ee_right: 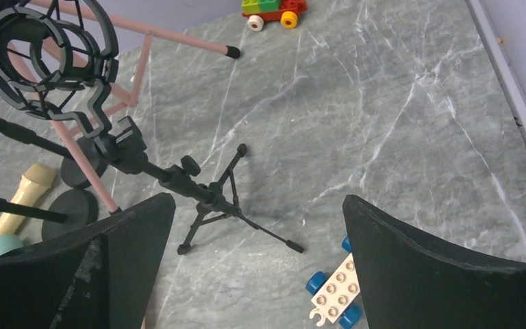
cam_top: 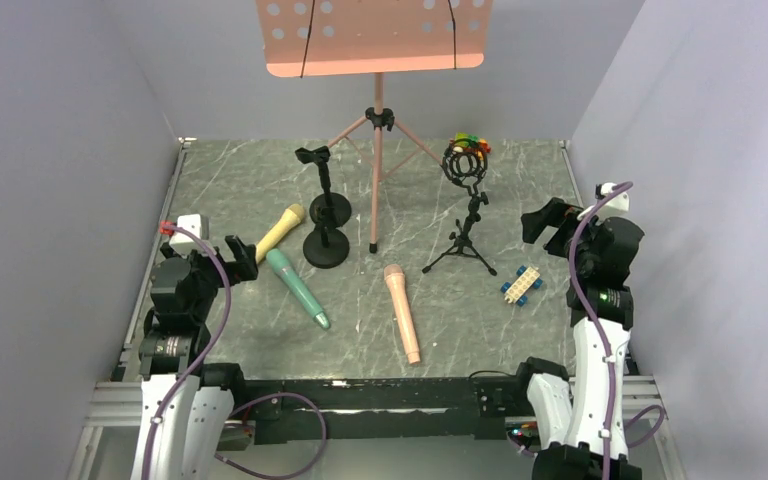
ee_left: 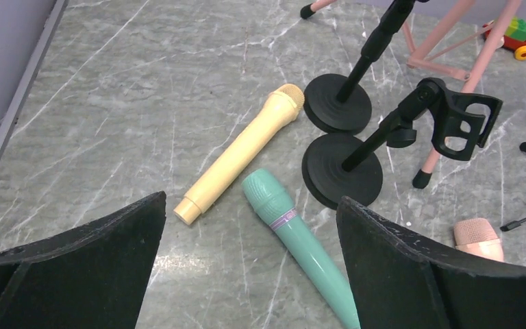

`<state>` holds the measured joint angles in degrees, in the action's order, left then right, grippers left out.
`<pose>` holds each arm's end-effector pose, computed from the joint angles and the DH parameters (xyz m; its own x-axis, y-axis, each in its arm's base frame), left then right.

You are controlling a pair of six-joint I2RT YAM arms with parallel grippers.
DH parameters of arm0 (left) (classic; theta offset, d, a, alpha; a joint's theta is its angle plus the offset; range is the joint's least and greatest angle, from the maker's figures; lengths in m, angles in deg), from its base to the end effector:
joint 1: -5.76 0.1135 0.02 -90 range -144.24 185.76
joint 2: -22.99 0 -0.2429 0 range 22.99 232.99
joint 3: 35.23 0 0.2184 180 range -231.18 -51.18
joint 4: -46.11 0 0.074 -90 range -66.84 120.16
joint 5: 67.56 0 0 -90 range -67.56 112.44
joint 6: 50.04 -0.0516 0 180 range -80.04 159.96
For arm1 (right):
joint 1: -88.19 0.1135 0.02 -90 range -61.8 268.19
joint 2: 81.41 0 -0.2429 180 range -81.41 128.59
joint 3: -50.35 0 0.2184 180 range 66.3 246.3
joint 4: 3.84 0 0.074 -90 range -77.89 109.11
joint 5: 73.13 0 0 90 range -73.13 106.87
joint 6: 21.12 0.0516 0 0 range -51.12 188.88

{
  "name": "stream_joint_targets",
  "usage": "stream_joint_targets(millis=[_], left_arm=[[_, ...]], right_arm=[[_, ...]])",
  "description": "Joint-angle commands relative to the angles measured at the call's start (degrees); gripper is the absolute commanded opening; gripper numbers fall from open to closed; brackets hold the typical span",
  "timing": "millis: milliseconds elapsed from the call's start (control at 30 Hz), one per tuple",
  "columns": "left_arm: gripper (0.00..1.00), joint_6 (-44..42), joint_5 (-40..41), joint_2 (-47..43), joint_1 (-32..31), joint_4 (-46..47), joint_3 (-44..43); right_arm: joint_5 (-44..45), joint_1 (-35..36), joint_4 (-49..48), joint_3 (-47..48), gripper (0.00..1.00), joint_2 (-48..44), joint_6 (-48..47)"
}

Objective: Attach the microphones to the stand

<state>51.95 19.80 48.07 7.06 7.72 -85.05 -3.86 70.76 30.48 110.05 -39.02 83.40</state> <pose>0.1204 0.0004 0.2782 -0.2354 -0.2129 -0.9483 -0.0274 0.9768 -0.2125 0.1639 -0.0323 0.3065 -0.2809 0.3340 -0.8997 0.0286 0.9400 0.3400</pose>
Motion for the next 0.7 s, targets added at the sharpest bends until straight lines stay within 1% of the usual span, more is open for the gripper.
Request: stream_joint_targets(millis=[0,100,200,233,333,400,467,533,667], left_arm=[[0.99,2.06,-2.33,-0.86,0.06,3.41,-0.62],[0.99,2.74,-3.73,-0.04,0.06,3.33,-0.8],[0.99,3.12,-3.86,0.47,-0.19,2.47,-1.19],[0.99,3.15,-3.56,0.37,-0.43,2.25,-1.2],[0.99,3.11,-3.01,0.1,-0.85,2.56,-0.9],[0.99,3.22,-3.27,0.28,-0.86,2.7,-0.85],[0.99,3.35,-3.62,0.53,-0.82,2.77,-0.93],[0.99,3.45,-3.98,0.9,-0.9,2.75,-0.94],[0.99,4.52,-5.08,1.73,-0.95,3.06,-1.09]], right_arm=[[-1.98,-0.83,-2.29,1.37,1.0,-1.53,1.64],[-4.02,-0.88,-2.31,0.91,1.0,-1.95,0.56],[-9.43,-0.85,-2.97,-0.15,1.0,-2.11,-2.6],[-12.11,-0.85,-2.99,-0.27,1.0,-2.13,-3.99],[-25.85,-0.49,-2.19,-0.46,1.0,-1.25,-11.04],[-33.26,0.59,1.66,0.62,1.0,0.31,-20.05],[-34.48,2.76,8.06,2.71,1.0,2.14,-26.41],[-32.87,6.02,14.8,4.97,1.0,4.68,-32.68],[-26.55,15.37,21.52,7.75,1.0,9.85,-37.35]])
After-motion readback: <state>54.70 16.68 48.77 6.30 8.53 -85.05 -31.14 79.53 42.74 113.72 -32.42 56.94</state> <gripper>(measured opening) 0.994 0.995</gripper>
